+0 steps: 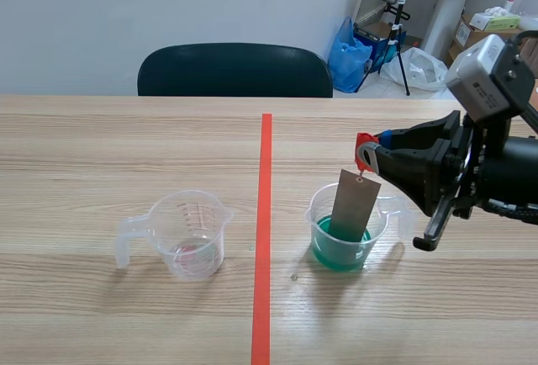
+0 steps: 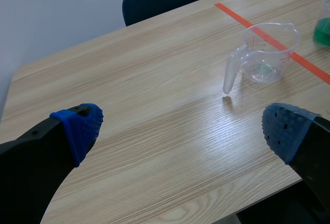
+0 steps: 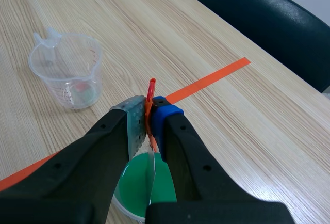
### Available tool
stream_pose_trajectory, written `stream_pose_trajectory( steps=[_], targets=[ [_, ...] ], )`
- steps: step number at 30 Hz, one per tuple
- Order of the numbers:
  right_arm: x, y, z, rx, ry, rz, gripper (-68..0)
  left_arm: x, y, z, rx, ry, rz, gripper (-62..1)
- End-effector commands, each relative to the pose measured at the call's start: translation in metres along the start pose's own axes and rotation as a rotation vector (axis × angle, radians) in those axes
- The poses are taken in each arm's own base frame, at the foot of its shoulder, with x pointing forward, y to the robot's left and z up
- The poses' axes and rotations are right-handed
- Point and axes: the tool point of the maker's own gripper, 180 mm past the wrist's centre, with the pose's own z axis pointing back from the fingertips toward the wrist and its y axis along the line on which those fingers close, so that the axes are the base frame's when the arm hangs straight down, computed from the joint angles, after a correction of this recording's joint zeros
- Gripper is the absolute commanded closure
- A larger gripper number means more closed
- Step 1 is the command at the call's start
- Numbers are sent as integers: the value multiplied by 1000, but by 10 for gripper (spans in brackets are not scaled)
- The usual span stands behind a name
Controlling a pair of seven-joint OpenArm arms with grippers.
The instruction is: Do the redox reaction experiment
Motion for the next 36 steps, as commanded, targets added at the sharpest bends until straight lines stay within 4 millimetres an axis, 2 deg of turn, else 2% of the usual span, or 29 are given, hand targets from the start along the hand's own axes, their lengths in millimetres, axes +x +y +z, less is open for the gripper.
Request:
stream_pose_trajectory(
  steps=[1, 24, 36],
  targets=[
    [11, -2, -1, 8, -24, 19, -6, 5, 1, 0, 7, -26, 10, -623],
    [13, -1, -1, 11, -32, 18, -6, 5, 1, 0, 7, -26, 10, -623],
    [39, 1, 3, 37, -67, 30, -7, 5, 1, 0, 7, -26, 10, -623]
  ],
)
